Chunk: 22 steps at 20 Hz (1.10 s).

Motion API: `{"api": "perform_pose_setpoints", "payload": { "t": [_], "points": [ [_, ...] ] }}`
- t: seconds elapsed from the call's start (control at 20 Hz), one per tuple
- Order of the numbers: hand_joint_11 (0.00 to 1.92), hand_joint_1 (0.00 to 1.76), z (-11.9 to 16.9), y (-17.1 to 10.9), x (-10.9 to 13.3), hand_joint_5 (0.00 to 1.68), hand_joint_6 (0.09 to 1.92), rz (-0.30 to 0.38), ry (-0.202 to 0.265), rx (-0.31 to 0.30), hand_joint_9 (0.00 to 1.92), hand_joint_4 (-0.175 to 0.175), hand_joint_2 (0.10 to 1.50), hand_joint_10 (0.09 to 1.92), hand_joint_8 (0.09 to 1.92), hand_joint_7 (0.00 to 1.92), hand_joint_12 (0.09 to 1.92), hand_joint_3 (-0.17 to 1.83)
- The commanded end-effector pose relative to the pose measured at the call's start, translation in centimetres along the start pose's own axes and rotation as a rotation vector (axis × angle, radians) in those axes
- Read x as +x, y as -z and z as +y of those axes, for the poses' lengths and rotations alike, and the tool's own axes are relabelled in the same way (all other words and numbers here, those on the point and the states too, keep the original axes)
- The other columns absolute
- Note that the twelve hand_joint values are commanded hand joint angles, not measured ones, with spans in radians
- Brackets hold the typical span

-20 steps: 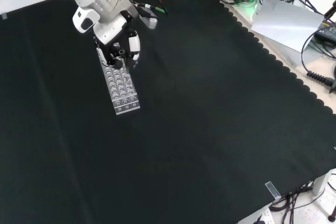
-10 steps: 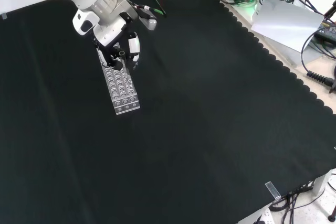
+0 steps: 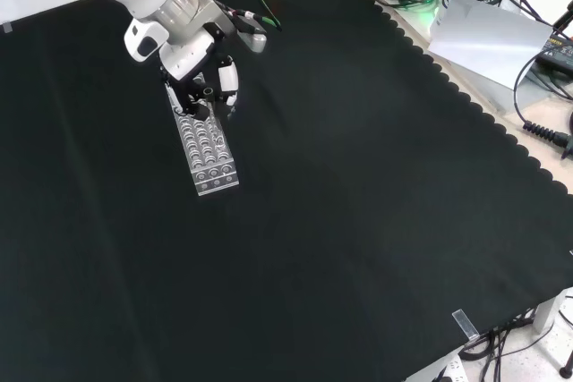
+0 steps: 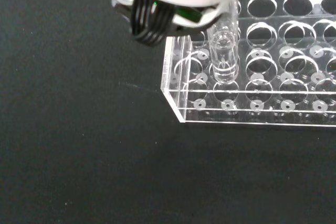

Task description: Put the test tube back in the rack.

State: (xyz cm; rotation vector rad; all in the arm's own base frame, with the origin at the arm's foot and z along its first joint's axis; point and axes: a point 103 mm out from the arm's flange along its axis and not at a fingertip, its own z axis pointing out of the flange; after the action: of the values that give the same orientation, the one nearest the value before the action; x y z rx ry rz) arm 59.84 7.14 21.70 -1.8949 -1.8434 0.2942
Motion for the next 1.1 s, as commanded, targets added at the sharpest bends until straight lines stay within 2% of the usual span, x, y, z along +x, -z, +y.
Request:
{"api": "perform_pose_setpoints", "payload": {
  "t": [0.05, 0.65, 1.1],
  "points": [
    [1.23, 1.22, 0.6, -0.8, -0.1, 1.28, 0.64, 0.004, -0.001, 0.014, 1.58, -0.175, 0.66, 0.53, 0.55, 1.69, 0.90, 0.65],
    [1.23, 1.22, 2.3, -2.2, -0.5, 1.28, 0.64, -0.006, -0.012, 0.035, 1.58, -0.175, 0.66, 0.53, 0.55, 1.69, 0.90, 0.65],
    [1.23, 1.22, 2.4, -2.2, -1.1, 1.28, 0.64, 0.003, -0.014, 0.052, 1.58, -0.175, 0.66, 0.53, 0.55, 1.69, 0.90, 0.65]
  ]
}}
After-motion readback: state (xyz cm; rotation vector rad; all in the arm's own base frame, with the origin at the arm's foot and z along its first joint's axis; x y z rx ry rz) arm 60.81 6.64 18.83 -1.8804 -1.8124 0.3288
